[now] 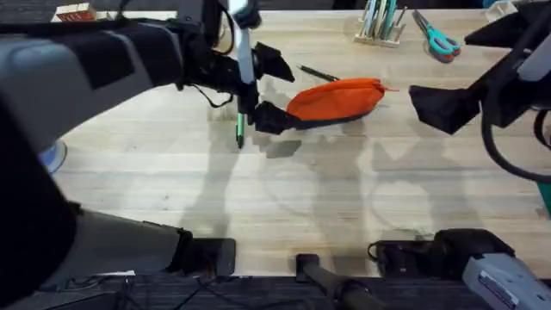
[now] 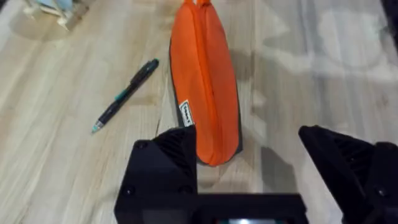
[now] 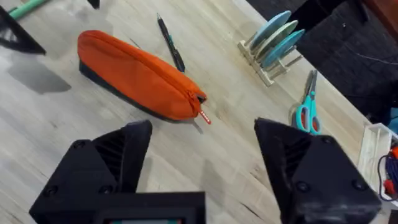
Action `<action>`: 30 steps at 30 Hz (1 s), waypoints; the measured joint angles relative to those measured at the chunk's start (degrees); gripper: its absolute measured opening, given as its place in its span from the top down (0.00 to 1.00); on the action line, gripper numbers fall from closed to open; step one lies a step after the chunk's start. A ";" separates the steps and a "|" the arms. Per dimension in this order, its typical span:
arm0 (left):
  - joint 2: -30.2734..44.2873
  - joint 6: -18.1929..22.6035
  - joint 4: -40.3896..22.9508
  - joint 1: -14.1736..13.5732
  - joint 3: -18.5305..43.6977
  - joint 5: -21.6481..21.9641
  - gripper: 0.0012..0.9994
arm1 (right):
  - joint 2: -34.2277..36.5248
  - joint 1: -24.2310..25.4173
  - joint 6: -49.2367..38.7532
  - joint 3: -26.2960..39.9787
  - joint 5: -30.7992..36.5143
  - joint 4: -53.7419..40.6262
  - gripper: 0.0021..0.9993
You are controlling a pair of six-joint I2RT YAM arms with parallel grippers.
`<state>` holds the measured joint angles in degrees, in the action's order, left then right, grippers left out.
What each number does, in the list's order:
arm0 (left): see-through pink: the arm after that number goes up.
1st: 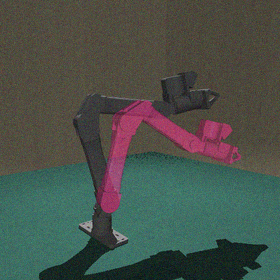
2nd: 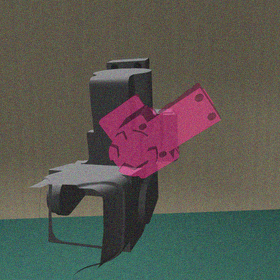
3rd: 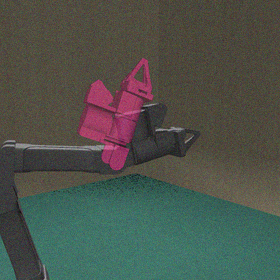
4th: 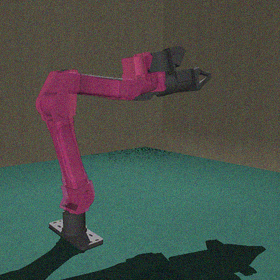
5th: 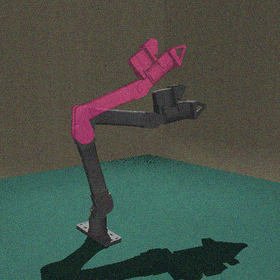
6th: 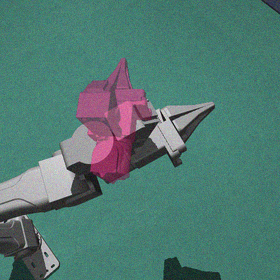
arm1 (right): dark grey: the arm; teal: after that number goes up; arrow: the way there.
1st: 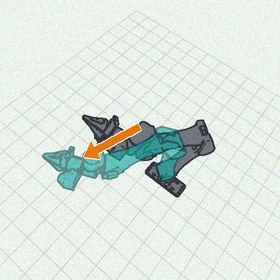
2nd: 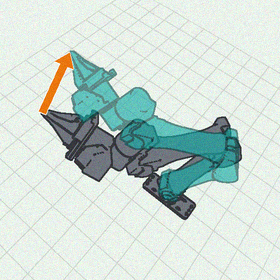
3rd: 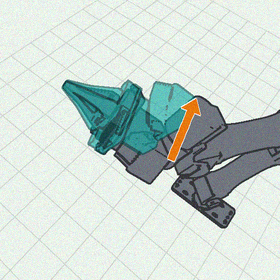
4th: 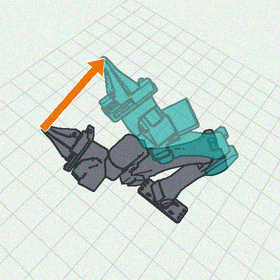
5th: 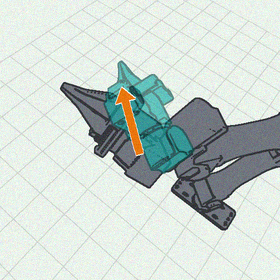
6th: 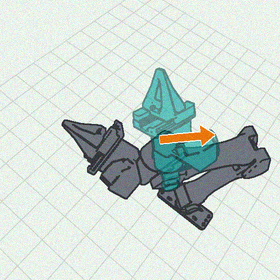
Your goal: Unzip the bag, pick up the pens from the table one at a time and place them inside, then zip the bag closed.
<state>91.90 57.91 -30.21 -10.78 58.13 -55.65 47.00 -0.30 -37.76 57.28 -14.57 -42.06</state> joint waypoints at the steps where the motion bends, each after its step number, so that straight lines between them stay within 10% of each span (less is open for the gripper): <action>1: 0.71 0.04 0.53 -0.44 0.00 0.68 0.01 | 0.00 0.00 0.00 0.00 0.00 0.00 0.00; 30: 5.62 0.22 7.33 -6.72 0.02 8.80 0.01 | 0.00 0.00 0.00 0.00 -0.02 0.00 0.00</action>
<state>97.51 58.13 -22.88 -17.50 58.15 -46.85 47.00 -0.30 -37.76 57.28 -14.59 -42.06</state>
